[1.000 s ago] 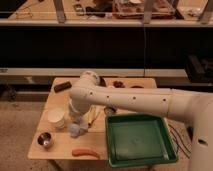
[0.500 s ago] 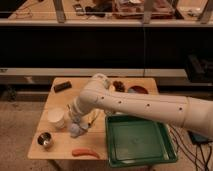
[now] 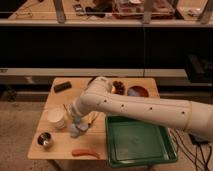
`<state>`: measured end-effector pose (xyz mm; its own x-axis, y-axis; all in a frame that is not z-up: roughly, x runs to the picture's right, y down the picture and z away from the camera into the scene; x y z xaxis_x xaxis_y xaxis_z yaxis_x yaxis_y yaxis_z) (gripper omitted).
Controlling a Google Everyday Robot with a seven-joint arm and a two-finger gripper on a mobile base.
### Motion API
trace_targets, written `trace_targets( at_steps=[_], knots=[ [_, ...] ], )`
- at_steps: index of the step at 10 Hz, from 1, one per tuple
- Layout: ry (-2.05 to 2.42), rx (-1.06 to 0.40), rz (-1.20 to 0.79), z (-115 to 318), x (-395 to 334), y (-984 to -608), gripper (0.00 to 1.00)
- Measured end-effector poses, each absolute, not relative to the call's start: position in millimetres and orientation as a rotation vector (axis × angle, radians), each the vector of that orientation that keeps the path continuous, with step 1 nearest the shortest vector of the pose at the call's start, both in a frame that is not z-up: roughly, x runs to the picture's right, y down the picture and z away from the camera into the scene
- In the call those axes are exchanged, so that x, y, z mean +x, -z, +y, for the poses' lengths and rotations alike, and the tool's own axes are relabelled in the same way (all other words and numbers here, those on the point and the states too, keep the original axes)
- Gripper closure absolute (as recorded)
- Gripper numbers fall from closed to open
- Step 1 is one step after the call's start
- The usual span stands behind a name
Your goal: Place fork in paper cup
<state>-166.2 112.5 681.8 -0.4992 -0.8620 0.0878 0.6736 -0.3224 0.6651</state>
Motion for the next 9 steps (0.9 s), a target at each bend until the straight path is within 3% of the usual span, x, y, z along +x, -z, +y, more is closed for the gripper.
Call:
trace_targets(
  at_steps=[6, 9],
  knots=[
    [2.037, 0.369, -0.804, 117.9, -181.4, -678.1, 1.00],
    [2.116, 0.279, -0.824, 116.6, -187.5, -684.7, 1.00]
  ],
)
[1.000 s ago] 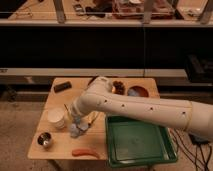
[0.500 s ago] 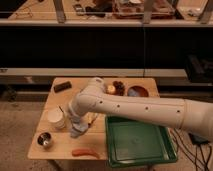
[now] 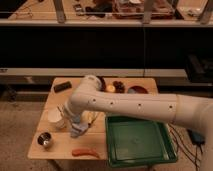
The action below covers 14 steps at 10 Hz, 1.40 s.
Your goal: Place fork in paper cup
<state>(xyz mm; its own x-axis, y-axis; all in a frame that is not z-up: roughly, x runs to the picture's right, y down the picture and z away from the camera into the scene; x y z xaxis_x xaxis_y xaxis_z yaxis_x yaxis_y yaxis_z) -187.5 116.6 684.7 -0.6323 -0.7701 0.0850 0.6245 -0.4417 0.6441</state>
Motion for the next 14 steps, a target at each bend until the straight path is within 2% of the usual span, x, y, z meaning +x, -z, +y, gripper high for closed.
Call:
trace_targets(
  at_steps=[2, 4, 6, 10, 14],
  knots=[
    [2.189, 0.152, -0.913, 118.5, -193.5, -688.7, 1.00],
    [2.204, 0.146, -0.936, 119.6, -195.0, -689.2, 1.00],
    [2.188, 0.205, -0.940, 122.1, -196.2, -689.3, 1.00],
    [2.112, 0.410, -0.824, 115.7, -197.9, -684.2, 1.00],
    [2.057, 0.535, -0.728, 105.5, -208.7, -680.5, 1.00]
  ],
)
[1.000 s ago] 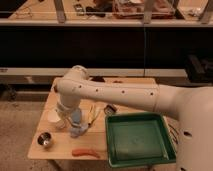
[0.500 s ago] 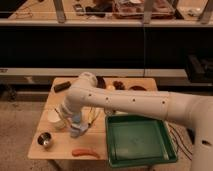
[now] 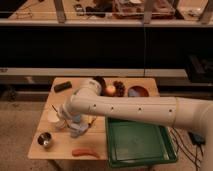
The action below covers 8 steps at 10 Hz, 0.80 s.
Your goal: Place fork in paper cup
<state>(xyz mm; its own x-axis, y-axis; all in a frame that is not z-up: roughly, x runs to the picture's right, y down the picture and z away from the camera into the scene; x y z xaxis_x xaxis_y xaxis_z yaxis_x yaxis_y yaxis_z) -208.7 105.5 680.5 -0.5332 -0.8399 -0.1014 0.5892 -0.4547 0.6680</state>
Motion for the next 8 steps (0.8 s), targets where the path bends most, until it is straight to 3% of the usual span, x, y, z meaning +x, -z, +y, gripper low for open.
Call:
trace_targets(
  at_steps=[8],
  knots=[
    [1.945, 0.666, -0.779, 92.5, -233.0, -686.5, 1.00]
  ],
)
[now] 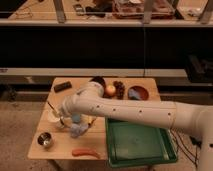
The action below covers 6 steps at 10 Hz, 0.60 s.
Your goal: Place fork in paper cup
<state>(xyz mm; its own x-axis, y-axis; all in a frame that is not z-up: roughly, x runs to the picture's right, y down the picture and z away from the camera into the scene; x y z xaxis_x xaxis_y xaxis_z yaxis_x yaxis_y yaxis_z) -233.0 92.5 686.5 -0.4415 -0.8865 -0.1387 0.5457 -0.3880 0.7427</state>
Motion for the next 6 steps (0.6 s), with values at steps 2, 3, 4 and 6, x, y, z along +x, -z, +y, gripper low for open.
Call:
trace_targets(
  at_steps=[2, 3, 4, 6],
  knots=[
    [1.917, 0.684, -0.809, 87.3, -238.5, -687.6, 1.00],
    [1.909, 0.688, -0.828, 85.4, -243.8, -686.4, 1.00],
    [1.903, 0.696, -0.835, 82.7, -246.7, -685.2, 1.00],
    [1.888, 0.733, -0.839, 77.2, -252.9, -682.1, 1.00]
  ],
)
